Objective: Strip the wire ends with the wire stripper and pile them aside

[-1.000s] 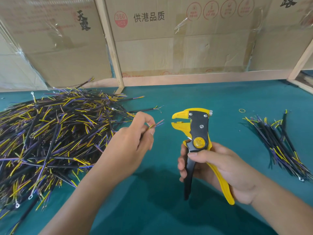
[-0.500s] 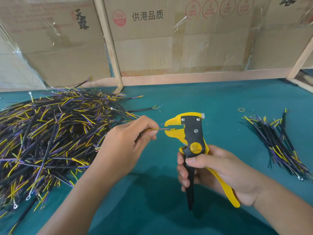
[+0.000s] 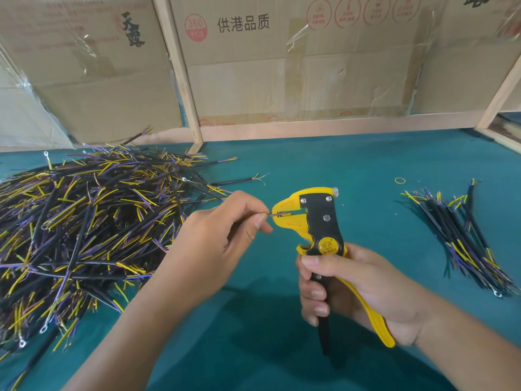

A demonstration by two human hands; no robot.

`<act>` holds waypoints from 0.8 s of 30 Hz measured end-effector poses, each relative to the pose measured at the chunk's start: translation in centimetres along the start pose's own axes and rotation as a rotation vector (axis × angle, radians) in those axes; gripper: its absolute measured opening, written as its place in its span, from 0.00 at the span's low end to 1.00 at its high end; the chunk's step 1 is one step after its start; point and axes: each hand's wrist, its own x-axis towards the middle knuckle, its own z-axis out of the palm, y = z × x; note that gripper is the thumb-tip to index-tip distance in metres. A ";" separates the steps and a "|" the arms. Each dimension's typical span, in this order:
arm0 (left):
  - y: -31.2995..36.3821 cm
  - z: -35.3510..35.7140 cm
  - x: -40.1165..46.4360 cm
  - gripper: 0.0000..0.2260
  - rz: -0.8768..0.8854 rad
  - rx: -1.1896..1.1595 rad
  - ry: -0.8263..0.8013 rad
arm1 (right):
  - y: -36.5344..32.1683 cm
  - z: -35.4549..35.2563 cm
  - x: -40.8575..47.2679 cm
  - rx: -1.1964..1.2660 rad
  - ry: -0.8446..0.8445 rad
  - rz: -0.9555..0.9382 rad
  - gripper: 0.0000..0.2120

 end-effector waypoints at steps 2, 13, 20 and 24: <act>0.1 0.0 0.0 0.02 0.003 -0.006 -0.007 | 0.0 0.0 0.0 -0.002 -0.004 0.000 0.11; 0.2 0.1 0.0 0.03 -0.068 0.002 -0.016 | 0.0 0.1 -0.1 -0.004 -0.046 -0.003 0.11; 0.8 0.3 -0.1 0.04 -0.058 -0.061 -0.015 | 0.3 0.3 0.0 0.029 -0.017 -0.001 0.12; 0.9 0.3 -0.1 0.04 -0.058 -0.070 -0.018 | 0.2 0.3 0.0 0.021 -0.009 -0.004 0.12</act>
